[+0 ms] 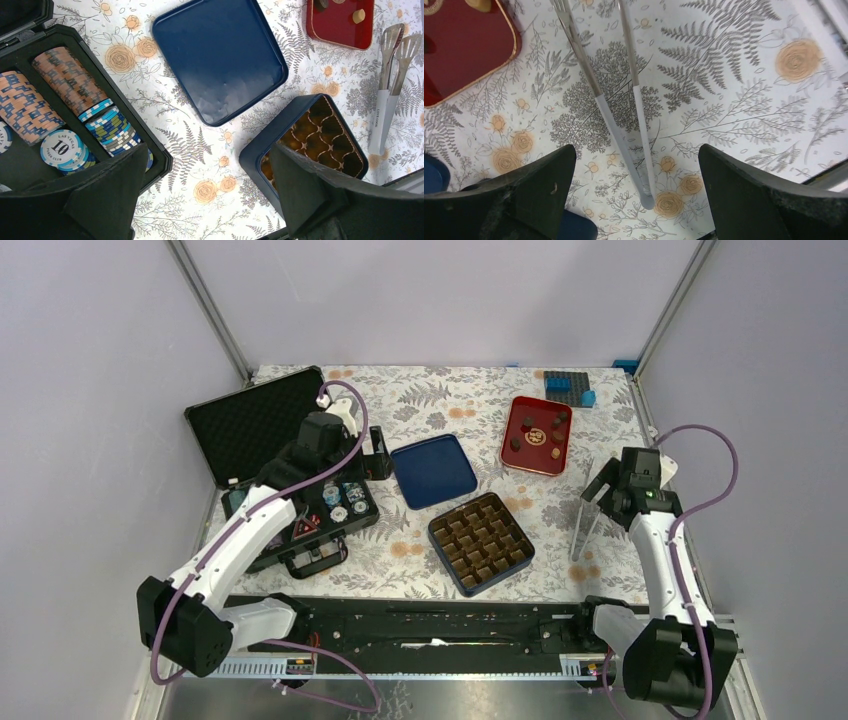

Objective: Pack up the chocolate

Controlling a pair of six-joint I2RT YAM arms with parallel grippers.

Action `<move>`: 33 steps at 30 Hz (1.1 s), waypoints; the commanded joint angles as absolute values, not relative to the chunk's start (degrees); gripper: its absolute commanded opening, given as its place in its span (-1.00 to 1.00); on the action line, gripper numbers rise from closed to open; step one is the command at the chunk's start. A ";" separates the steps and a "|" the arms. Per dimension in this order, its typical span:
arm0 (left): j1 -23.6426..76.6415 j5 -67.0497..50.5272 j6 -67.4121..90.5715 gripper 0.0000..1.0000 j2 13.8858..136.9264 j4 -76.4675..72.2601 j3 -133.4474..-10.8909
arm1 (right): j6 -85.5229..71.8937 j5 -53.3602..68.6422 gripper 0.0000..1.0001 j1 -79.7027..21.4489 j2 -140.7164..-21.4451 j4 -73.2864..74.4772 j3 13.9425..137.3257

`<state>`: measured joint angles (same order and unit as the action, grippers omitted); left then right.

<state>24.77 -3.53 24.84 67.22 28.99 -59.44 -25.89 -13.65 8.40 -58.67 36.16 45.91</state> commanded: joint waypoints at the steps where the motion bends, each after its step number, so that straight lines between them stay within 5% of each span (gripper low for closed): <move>1: 24.61 -5.15 24.17 0.98 66.57 25.93 -59.41 | -28.22 -9.76 0.99 9.05 -59.61 32.19 42.11; 8: 24.61 -7.07 23.69 0.97 66.48 24.38 -58.36 | -27.88 -1.47 0.99 9.00 -62.77 22.87 37.55; 27: 24.61 -6.83 22.43 0.97 69.01 23.77 -58.68 | -21.69 -8.58 0.99 8.06 -80.62 20.80 43.01; 33: 24.61 -6.03 21.88 0.97 69.26 23.26 -58.27 | -21.66 -10.30 0.73 4.65 -83.67 21.41 45.14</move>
